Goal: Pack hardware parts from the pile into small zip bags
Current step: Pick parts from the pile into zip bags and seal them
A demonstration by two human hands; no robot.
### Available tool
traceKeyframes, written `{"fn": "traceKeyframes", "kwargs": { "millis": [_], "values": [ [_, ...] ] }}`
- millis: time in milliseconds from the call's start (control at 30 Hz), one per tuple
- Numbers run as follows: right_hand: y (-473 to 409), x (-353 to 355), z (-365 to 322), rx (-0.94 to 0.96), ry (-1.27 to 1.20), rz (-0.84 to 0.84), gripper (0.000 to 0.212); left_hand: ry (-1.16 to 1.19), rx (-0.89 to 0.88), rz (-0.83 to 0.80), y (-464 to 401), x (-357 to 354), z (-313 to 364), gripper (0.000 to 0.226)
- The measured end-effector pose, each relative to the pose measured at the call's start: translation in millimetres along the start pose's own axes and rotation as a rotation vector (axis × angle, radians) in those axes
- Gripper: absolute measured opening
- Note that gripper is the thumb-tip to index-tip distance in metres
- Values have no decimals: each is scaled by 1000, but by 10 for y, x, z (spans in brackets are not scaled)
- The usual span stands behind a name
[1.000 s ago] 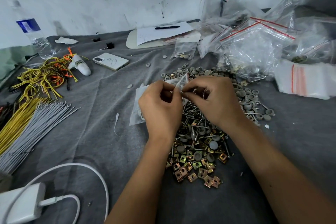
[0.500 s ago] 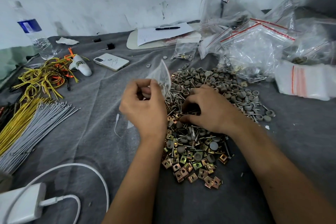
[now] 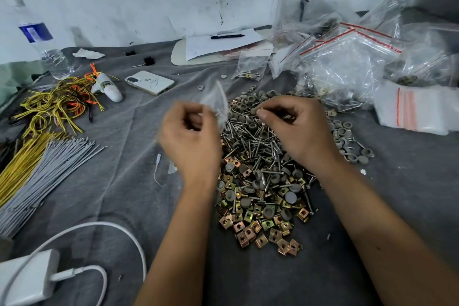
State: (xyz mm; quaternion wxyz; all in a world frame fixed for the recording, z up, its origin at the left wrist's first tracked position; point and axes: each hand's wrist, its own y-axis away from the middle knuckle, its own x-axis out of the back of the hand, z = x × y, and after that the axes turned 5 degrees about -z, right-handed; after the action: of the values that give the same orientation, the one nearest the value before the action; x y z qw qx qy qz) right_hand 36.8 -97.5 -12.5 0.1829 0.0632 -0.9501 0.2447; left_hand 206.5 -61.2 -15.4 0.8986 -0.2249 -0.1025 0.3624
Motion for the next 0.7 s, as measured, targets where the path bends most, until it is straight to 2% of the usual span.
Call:
{"fn": "traceKeyframes", "kwargs": {
  "millis": [33,100,300,433,533,600,700],
  "values": [
    [6,2,-12,-3,-68,35,11,-53,14,-101,45,-35,-19,20],
    [14,-4,-31,18,-128,56,17,-167,-14,-202,129,-95,-28,22],
    [5,-64,24,-23,-14,-140,20,-179,-108,-205,211,-162,-20,21],
    [33,-109,14,71,78,-221,23,-173,-141,-216,226,-160,9,13],
    [35,-115,12,97,129,-175,28,-161,-130,-184,231,-155,24,13],
    [25,-109,18,68,112,-83,30,-138,-76,-146,219,-150,23,14],
    [-5,-49,39,21,71,78,21,-84,39,-46,183,-145,25,18]
  ]
}}
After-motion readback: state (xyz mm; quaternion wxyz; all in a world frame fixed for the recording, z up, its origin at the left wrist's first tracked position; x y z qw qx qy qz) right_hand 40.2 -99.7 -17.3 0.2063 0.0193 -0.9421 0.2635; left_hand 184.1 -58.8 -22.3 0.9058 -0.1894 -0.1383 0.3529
